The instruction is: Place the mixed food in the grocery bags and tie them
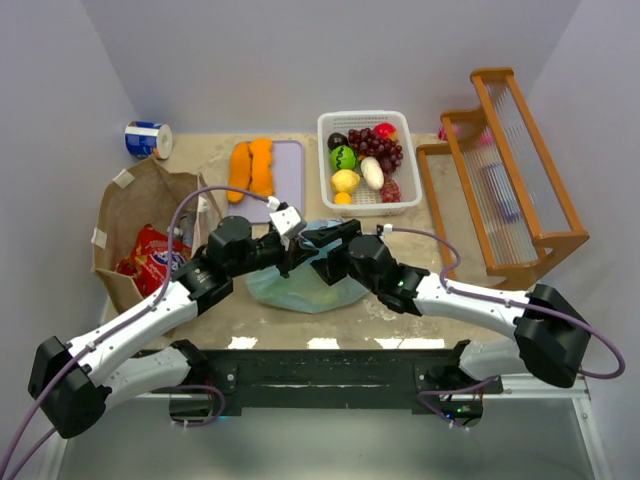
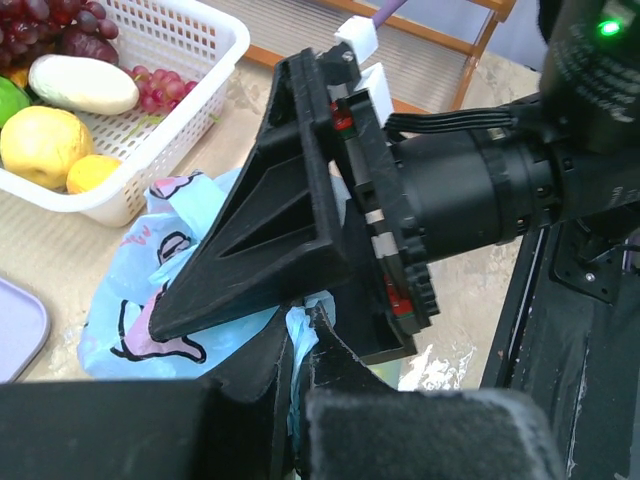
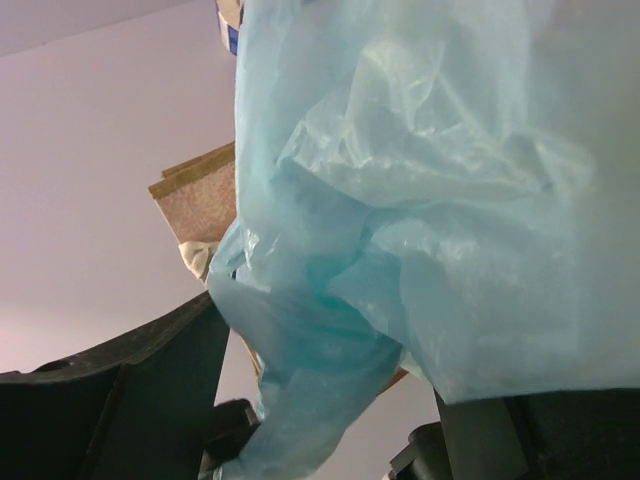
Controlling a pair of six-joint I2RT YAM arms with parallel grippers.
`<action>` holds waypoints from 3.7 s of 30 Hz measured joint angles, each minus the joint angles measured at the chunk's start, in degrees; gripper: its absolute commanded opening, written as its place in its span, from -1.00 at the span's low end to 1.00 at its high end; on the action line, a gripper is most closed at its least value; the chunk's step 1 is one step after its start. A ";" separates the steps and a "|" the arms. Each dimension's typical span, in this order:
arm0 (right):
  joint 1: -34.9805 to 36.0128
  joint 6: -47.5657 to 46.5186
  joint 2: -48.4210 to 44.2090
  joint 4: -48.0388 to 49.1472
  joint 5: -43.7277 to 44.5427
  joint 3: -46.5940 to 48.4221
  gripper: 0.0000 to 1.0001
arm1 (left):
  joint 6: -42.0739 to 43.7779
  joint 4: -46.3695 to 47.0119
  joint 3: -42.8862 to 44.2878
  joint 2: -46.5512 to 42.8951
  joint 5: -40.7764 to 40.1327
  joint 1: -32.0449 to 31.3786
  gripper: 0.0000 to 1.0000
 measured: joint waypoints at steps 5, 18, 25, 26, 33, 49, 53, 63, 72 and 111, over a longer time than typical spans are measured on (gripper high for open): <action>-0.39 0.33 2.10 2.40 0.11 0.00 0.14 | -0.09 0.15 -1.11 -1.11 -0.59 -1.60 -1.00; -0.70 -3.04 1.20 0.00 4.35 0.72 -0.93 | 1.36 -0.11 -1.57 0.48 -1.66 -4.17 -0.62; -1.01 -8.87 0.17 -5.68 10.12 3.76 -1.00 | 1.38 -1.05 0.57 2.38 -2.12 -5.09 0.67; -1.11 -9.94 -0.02 -6.01 10.58 4.33 -1.00 | 1.53 -1.53 1.31 2.34 -2.71 -5.11 0.72; -3.32 -17.29 -1.97 -9.16 11.58 7.45 -1.00 | 3.96 -7.28 3.72 0.44 -10.19 -4.07 0.82; -11.39 -28.61 -2.69 -11.08 4.33 7.56 -1.00 | 4.26 -11.08 3.91 1.68 -12.55 0.46 0.61; -11.89 -30.45 -3.43 -11.06 3.32 7.54 -1.00 | 3.21 -10.67 3.91 4.26 -9.86 3.65 0.47; -12.39 -35.60 -3.72 -11.30 2.16 7.65 -1.00 | -1.57 1.64 1.16 11.56 -0.81 3.54 -1.00; -12.39 -42.38 -3.67 -10.25 1.81 7.76 -1.00 | -13.51 13.94 -3.69 14.25 -1.70 -4.66 -1.00; -21.11 -60.43 -2.45 5.64 -31.78 4.52 -1.00 | -29.35 31.04 -4.52 18.88 16.13 15.61 0.41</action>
